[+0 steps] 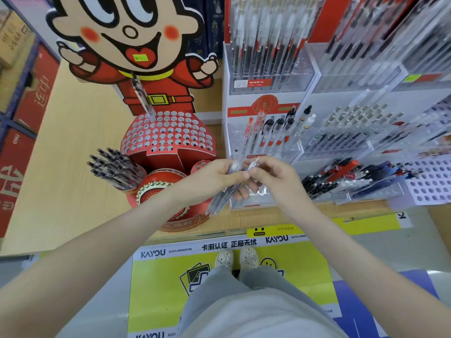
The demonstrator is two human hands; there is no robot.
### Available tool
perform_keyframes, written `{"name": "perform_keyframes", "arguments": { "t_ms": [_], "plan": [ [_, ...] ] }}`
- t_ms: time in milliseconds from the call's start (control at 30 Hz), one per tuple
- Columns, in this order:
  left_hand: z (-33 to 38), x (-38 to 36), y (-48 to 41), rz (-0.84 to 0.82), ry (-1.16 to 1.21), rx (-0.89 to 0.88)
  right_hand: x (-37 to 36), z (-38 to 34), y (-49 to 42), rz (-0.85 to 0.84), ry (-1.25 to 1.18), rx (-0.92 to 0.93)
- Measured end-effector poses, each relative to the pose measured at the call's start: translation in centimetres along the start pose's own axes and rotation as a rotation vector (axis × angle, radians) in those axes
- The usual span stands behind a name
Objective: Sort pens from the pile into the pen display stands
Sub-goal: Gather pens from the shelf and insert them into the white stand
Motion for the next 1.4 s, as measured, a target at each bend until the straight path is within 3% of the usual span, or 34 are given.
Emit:
{"name": "perform_keyframes", "arguments": {
  "t_ms": [133, 267, 367, 533, 800, 933, 1133, 1400],
  "plan": [
    [0.4, 0.6, -0.3, 0.012, 0.05, -0.002, 2.8, -1.0, -0.1, 0.191, -0.133, 0.11],
    [0.1, 3.0, -0.1, 0.226, 0.093, -0.062, 6.0, -1.2, 0.3, 0.392, -0.044, 0.277],
    [-0.4, 4.0, 0.0, 0.299, 0.137, -0.091, 5.1, 0.9, 0.1, 0.323, 0.242, 0.249],
    [-0.5, 4.0, 0.0, 0.297, 0.246, -0.106, 2.6, 4.4, -1.1, 0.18, 0.504, 0.184],
    [-0.6, 4.0, 0.0, 0.271, 0.291, -0.114, 2.1, 3.8, -2.8, 0.064, 0.594, 0.202],
    [-0.6, 4.0, -0.1, 0.27, 0.26, -0.117, 1.7, 5.4, -2.7, 0.034, 0.64, 0.119],
    [-0.9, 4.0, -0.1, 0.25, 0.228, -0.102, 0.9, 6.5, -2.9, 0.139, 0.659, 0.059],
    [-0.3, 2.9, -0.5, 0.216, 0.159, -0.131, 0.3, 5.9, -3.4, 0.134, 0.869, -0.039]
  ]
}}
Point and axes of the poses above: each hand's wrist, its own y-axis away from the middle knuckle, its own x-axis out of the back of the hand, z = x × y, the point moved 3 cm from there along -y, towards the middle knuckle, and after that the axes turned 1 degree about y, right-handed, at the moved point
